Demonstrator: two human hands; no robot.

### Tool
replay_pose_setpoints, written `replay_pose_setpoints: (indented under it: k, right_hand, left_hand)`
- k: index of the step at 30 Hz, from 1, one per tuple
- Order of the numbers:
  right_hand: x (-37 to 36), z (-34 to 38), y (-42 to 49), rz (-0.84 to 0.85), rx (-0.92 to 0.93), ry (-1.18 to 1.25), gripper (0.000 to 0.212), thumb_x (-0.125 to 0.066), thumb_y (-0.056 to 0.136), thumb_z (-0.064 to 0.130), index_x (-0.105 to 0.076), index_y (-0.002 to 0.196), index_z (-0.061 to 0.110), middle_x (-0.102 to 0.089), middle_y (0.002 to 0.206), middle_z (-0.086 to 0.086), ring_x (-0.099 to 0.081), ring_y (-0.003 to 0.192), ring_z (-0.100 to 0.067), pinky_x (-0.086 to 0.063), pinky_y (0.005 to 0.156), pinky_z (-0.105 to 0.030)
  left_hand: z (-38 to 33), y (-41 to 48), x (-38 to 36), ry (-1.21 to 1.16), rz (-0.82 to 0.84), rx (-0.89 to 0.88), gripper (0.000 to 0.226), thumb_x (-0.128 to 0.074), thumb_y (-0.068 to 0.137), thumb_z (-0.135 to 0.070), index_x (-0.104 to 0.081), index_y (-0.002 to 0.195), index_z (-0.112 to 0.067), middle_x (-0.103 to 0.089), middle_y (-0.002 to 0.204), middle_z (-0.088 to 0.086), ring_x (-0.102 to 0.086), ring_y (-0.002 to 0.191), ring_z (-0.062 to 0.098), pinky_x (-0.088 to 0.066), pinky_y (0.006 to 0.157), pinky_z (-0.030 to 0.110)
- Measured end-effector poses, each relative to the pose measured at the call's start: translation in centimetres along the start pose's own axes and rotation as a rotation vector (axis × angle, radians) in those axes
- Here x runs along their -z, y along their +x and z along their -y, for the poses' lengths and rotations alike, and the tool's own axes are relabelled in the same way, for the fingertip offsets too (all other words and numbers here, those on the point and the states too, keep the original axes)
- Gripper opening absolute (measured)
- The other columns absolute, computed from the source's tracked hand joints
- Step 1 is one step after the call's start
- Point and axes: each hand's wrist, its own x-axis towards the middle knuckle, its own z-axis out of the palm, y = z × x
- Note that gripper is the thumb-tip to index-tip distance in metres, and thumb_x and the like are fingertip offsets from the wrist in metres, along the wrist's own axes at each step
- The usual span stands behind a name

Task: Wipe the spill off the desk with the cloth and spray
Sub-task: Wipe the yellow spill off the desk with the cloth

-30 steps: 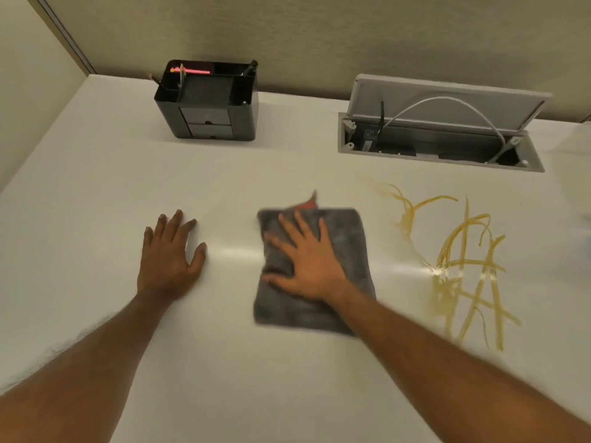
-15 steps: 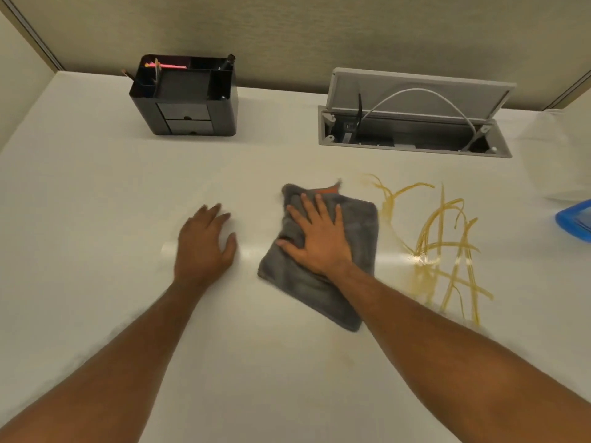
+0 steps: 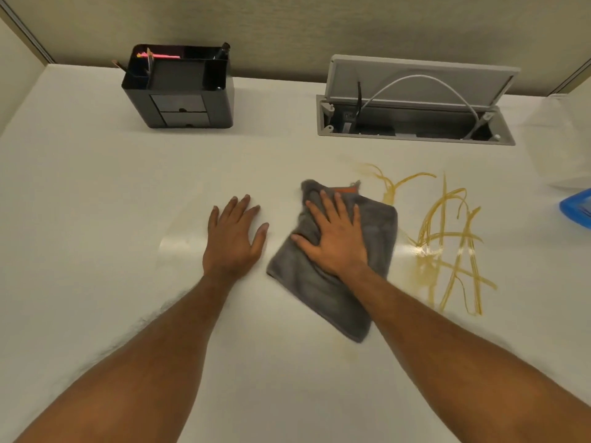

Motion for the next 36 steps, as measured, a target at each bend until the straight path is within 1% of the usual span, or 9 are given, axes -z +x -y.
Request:
replay_pose_setpoints:
  k: [5, 8, 10, 14, 19, 22, 26, 31, 36]
  right_hand:
    - [-0.4, 4.5, -4.7, 0.049, 0.258, 0.021, 0.081, -0.034, 0.089, 0.074, -0.022, 0.157, 0.031, -0.009, 0.167, -0.002, 0.001, 0.154, -0.026, -0.004, 0.121, -0.058]
    - [-0.5, 2.2, -10.9, 0.088, 0.452, 0.06, 0.076, -0.043, 0.091, 0.069, -0.022, 0.156, 0.035, -0.005, 0.167, 0.004, 0.004, 0.154, -0.021, -0.002, 0.123, -0.054]
    - [-0.4, -1.3, -12.6, 0.091, 0.474, 0.089, 0.075, -0.049, 0.09, 0.066, -0.026, 0.155, 0.037, -0.008, 0.167, 0.007, 0.0, 0.154, -0.018, -0.006, 0.123, -0.053]
    - [0.1, -4.9, -10.0, 0.027, 0.257, 0.063, 0.077, -0.046, 0.087, 0.072, -0.029, 0.154, 0.037, -0.013, 0.166, 0.008, -0.002, 0.154, -0.016, -0.014, 0.119, -0.057]
    - [0.0, -1.2, -5.4, 0.031, 0.003, -0.022, 0.089, -0.026, 0.081, 0.087, -0.02, 0.156, 0.038, -0.005, 0.167, 0.004, 0.002, 0.154, -0.025, 0.002, 0.12, -0.06]
    - [-0.3, 0.5, -7.3, 0.051, 0.151, -0.016, 0.088, -0.033, 0.081, 0.084, -0.021, 0.155, 0.038, -0.003, 0.168, 0.001, 0.006, 0.154, -0.027, -0.001, 0.118, -0.064]
    - [-0.4, -2.2, -13.2, 0.013, 0.342, 0.064, 0.077, -0.045, 0.087, 0.075, -0.03, 0.153, 0.038, -0.01, 0.167, 0.007, 0.002, 0.154, -0.019, 0.001, 0.122, -0.057]
    - [0.6, -8.2, -12.6, -0.023, 0.072, 0.026, 0.075, -0.039, 0.088, 0.076, -0.027, 0.153, 0.041, -0.013, 0.166, 0.008, -0.003, 0.154, -0.018, -0.009, 0.118, -0.062]
    - [0.6, -4.1, -7.1, 0.064, -0.206, -0.021, 0.095, -0.022, 0.077, 0.09, -0.011, 0.156, 0.039, 0.003, 0.167, 0.002, 0.009, 0.153, -0.03, 0.004, 0.116, -0.068]
  left_hand:
    - [0.2, -0.1, 0.4, -0.105, -0.009, -0.007, 0.064, -0.021, 0.098, -0.054, -0.049, 0.144, -0.02, -0.042, 0.156, 0.002, -0.029, 0.148, 0.02, -0.013, 0.123, 0.048]
    - [0.2, 0.0, 0.4, -0.102, -0.025, 0.005, 0.062, -0.024, 0.098, -0.053, -0.051, 0.142, -0.02, -0.043, 0.155, 0.0, -0.03, 0.148, 0.019, -0.013, 0.123, 0.047]
    - [0.1, -0.1, 0.2, -0.069, -0.03, -0.001, 0.06, -0.026, 0.098, -0.052, -0.051, 0.142, -0.021, -0.043, 0.155, 0.0, -0.03, 0.148, 0.019, -0.014, 0.123, 0.047]
    - [0.1, -0.1, 0.0, -0.041, -0.031, 0.004, 0.059, -0.026, 0.098, -0.052, -0.052, 0.141, -0.021, -0.042, 0.155, 0.0, -0.03, 0.148, 0.019, -0.013, 0.123, 0.047]
    - [0.1, 0.0, -0.1, 0.002, -0.029, -0.018, 0.06, -0.026, 0.098, -0.053, -0.053, 0.139, -0.019, -0.043, 0.155, 0.003, -0.031, 0.147, 0.023, -0.015, 0.122, 0.05]
    - [0.0, -0.1, -0.1, 0.013, -0.013, -0.024, 0.062, -0.025, 0.097, -0.054, -0.052, 0.141, -0.018, -0.041, 0.156, 0.004, -0.03, 0.148, 0.024, -0.014, 0.122, 0.05]
    - [0.1, -0.2, 0.0, 0.014, -0.013, -0.024, 0.064, -0.025, 0.097, -0.056, -0.052, 0.141, -0.018, -0.039, 0.157, 0.003, -0.028, 0.148, 0.023, -0.013, 0.122, 0.05]
    - [0.2, -0.3, -0.1, 0.045, 0.035, -0.037, 0.075, -0.023, 0.093, -0.065, -0.046, 0.146, -0.017, -0.031, 0.161, 0.004, -0.02, 0.151, 0.024, -0.007, 0.123, 0.05]
    - [-0.1, -0.7, -0.6, 0.149, 0.125, -0.062, 0.086, -0.02, 0.091, -0.069, -0.028, 0.154, -0.012, -0.014, 0.166, 0.009, -0.006, 0.154, 0.028, -0.002, 0.123, 0.053]
